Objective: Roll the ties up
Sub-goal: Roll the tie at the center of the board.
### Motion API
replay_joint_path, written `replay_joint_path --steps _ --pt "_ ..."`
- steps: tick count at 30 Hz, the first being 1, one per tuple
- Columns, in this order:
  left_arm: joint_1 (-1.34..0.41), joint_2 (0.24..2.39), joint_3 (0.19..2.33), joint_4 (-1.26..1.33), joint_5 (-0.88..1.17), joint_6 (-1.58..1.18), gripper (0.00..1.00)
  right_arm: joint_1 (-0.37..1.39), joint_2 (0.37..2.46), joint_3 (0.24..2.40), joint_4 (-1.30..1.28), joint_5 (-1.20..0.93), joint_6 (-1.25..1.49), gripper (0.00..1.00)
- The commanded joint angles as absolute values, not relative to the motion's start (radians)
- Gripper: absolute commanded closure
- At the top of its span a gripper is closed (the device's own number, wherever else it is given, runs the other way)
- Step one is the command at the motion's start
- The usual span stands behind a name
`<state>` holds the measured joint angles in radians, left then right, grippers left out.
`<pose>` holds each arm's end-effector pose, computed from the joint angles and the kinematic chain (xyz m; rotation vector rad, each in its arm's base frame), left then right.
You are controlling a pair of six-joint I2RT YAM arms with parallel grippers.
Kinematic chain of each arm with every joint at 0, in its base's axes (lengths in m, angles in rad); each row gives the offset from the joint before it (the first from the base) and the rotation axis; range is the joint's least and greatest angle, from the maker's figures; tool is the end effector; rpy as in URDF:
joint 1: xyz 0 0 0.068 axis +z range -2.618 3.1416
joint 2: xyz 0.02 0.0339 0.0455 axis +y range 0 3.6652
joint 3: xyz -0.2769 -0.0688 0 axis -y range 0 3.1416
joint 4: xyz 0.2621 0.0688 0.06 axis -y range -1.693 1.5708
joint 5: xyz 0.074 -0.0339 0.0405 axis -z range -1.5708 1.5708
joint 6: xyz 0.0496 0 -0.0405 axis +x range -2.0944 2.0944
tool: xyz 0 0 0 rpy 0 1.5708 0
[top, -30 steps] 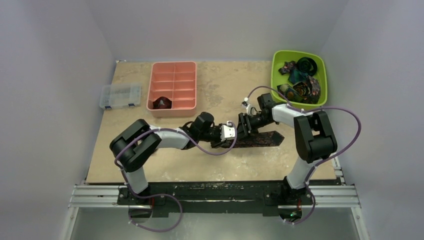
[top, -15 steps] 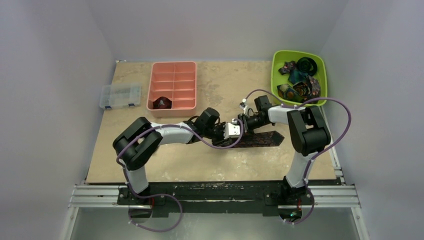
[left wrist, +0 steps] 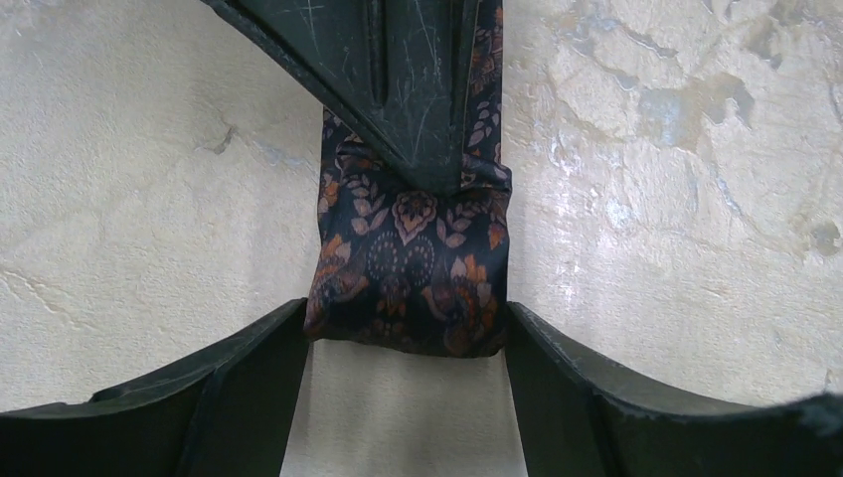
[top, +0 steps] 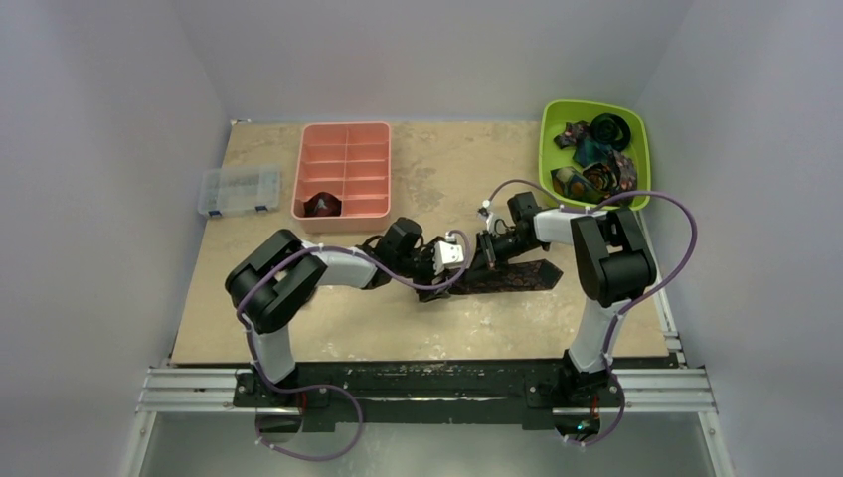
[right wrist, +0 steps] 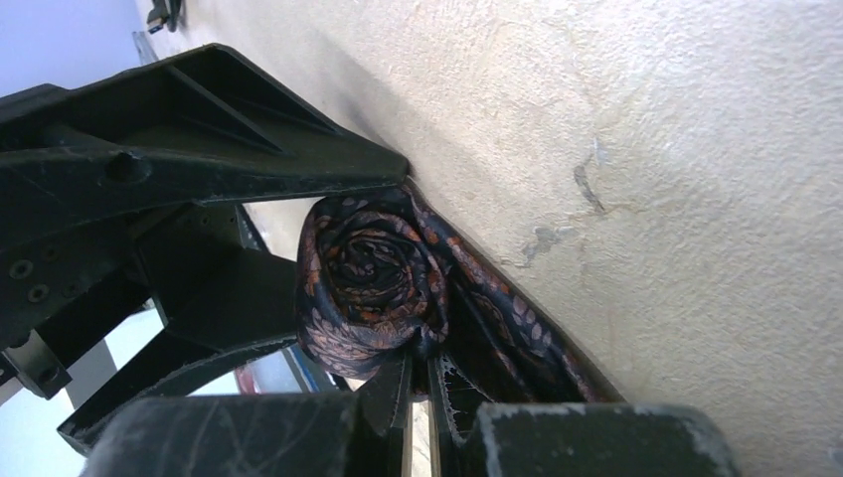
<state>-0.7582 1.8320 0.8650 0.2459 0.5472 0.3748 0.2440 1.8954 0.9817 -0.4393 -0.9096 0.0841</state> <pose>0.2561 -0.2780 0.1225 1.4681 1.7687 -0.8248 0.3190 0.1198 0.1031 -0.3677 2.7411 1.3816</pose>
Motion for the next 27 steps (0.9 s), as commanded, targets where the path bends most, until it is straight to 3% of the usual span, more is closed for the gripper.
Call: replay_joint_path --steps 1,11,21,24,27 --pt "-0.742 1.824 0.787 0.388 0.598 0.315 0.30 0.252 1.924 0.995 -0.497 -0.672 0.022 1.00" --pt "-0.761 1.868 0.750 0.657 0.570 0.228 0.30 0.285 1.994 1.040 -0.509 -0.596 0.016 1.00" --pt "-0.770 1.913 0.754 0.759 0.602 0.239 0.31 0.297 2.058 1.089 -0.495 -0.549 0.021 1.00" --pt "-0.777 1.920 0.763 0.772 0.607 0.222 0.37 0.305 2.052 1.083 -0.489 -0.550 0.021 1.00" --pt "-0.784 1.917 0.769 0.737 0.604 0.223 0.54 0.309 2.044 1.089 -0.480 -0.567 0.027 1.00"
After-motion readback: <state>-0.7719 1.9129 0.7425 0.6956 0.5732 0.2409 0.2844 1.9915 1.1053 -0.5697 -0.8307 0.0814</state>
